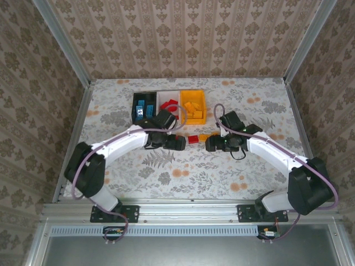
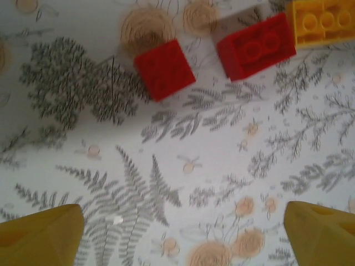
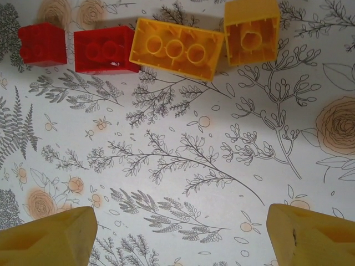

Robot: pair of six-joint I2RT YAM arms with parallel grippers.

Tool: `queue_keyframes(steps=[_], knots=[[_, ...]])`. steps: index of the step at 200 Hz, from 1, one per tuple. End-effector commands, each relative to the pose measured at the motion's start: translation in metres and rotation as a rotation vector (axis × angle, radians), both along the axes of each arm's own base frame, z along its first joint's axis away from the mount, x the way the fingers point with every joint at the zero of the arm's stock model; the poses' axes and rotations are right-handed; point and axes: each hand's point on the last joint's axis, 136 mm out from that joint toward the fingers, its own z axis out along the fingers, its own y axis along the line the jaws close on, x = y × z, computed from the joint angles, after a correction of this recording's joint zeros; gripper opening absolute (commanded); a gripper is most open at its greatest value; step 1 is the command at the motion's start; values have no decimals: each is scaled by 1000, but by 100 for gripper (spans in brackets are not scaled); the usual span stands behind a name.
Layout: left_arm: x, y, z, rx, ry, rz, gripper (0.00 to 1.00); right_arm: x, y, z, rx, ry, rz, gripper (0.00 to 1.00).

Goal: Sort the legos into containers by color

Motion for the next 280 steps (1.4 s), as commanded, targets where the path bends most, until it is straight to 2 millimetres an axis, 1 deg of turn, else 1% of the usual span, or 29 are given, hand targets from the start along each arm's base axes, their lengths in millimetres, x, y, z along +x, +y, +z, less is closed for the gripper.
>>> queue_keyframes(steps=[1,30,51,57,72,97,128,163,182,228,241,253,280], knots=[[11,-1,-11,81,20,25,89,0,3,2,46,-8,12,81],[25,-10,-26,137,53,21,84,0,1,-1,57,-2,4,81],[33,-15,-33,161,69,24,79,1,-2,-1,62,0,-5,81],[36,-16,-35,168,71,22,79,6,0,2,75,-24,-5,80],[40,-20,-40,180,81,19,77,6,-1,1,80,-23,-8,80],[46,-21,-48,205,93,19,75,6,0,0,91,-19,-10,80],[54,-20,-56,212,104,27,68,6,1,-4,96,-4,-9,80],[58,-19,-64,226,109,32,62,7,1,-6,98,1,-9,80],[60,-17,-66,239,112,30,53,7,0,-6,100,2,-13,79],[60,-9,-72,294,107,21,43,8,1,-4,110,2,-14,79],[59,-8,-74,302,108,18,38,8,0,-5,109,3,-14,79],[58,-7,-74,305,108,16,33,7,0,-5,106,5,-15,79],[57,-7,-69,296,93,10,29,7,0,-5,105,8,-15,79]])
